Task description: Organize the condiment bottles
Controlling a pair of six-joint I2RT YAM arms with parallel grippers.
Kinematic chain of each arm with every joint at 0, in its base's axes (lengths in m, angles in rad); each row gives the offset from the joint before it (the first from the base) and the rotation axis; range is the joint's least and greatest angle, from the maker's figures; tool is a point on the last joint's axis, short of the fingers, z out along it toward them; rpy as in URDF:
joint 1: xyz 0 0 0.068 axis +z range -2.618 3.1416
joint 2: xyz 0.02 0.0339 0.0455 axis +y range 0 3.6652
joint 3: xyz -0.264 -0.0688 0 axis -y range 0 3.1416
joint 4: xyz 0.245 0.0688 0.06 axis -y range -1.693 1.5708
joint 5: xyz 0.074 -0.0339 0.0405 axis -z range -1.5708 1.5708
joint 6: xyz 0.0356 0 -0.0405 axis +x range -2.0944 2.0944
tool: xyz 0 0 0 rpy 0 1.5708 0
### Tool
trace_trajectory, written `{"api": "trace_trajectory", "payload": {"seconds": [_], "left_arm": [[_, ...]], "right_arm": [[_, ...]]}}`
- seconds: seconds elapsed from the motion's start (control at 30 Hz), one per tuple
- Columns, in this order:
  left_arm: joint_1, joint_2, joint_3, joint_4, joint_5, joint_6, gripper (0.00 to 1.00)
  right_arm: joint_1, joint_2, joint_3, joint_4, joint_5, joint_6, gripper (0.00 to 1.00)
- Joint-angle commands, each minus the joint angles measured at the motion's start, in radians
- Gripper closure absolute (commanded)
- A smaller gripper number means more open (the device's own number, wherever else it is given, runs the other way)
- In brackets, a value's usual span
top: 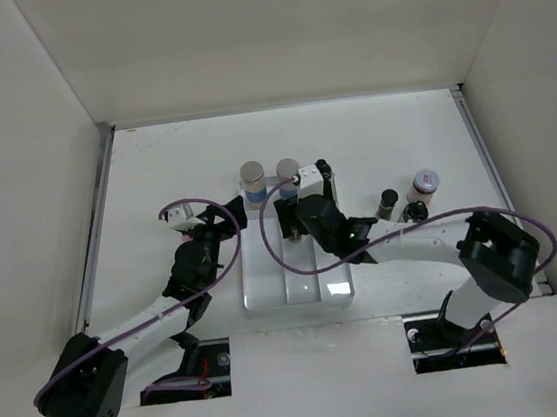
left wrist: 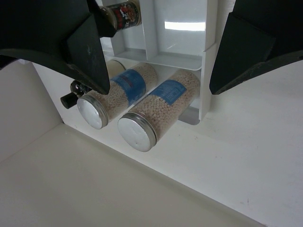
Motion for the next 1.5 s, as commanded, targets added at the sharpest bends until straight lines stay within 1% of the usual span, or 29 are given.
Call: {"api": "trace_trajectory", "payload": {"seconds": [0.0,0.13,0.23,0.27,0.4,0.57,0.7,0.83,0.97,1.1,1.2,1.3,1.4,1.47], "left_arm": [[-0.008,-0.012,0.018,0.042,-0.007,0.013,0.13],[0.004,0.000,0.018,0.047,-0.004,0.012,0.13],[-0.007,-0.026,0.015,0.042,-0.004,0.012,0.13],[-0.008,-0.032,0.013,0.042,-0.007,0.012,0.13],[0.001,-0.016,0.015,0.043,0.001,0.007,0.13],[-0.013,0.002,0.018,0.053,-0.004,0.009,0.13],[-0.016,-0.012,0.018,0.047,-0.001,0.005,0.13],[-0.004,-0.009,0.015,0.050,0.002,0.004,0.13],[-0.016,-0.026,0.015,0.044,-0.004,0.005,0.13],[-0.007,-0.009,0.015,0.049,0.002,-0.001,0.13],[-0.018,-0.015,0.017,0.052,0.001,0.004,0.13],[-0.002,-0.003,0.015,0.053,0.002,0.001,0.13],[-0.010,-0.013,0.015,0.049,-0.001,0.002,0.13],[-0.008,-0.007,0.013,0.053,-0.004,0.004,0.13]], "right_arm": [[-0.023,-0.171,-0.023,0.024,0.030,-0.010,0.05],[-0.109,-0.323,-0.108,-0.030,0.108,0.019,0.08],[-0.224,-0.380,-0.158,-0.122,0.203,0.061,0.16],[-0.254,-0.395,-0.167,-0.160,0.224,0.085,0.18],[-0.354,-0.408,-0.168,-0.288,0.232,0.145,0.19],[-0.420,-0.389,-0.157,-0.318,0.234,0.171,0.21],[-0.430,-0.376,-0.143,-0.348,0.240,0.185,0.24],[-0.436,-0.345,-0.140,-0.363,0.194,0.207,0.27],[-0.442,-0.317,-0.151,-0.351,0.192,0.216,0.28],[-0.446,-0.285,-0.138,-0.348,0.186,0.211,0.31],[-0.459,-0.282,-0.152,-0.305,0.176,0.207,0.36],[-0.472,-0.268,-0.154,-0.282,0.128,0.196,0.43],[-0.485,-0.259,-0.157,-0.273,0.116,0.200,0.56],[-0.479,-0.288,-0.163,-0.259,0.125,0.194,0.62]]}}
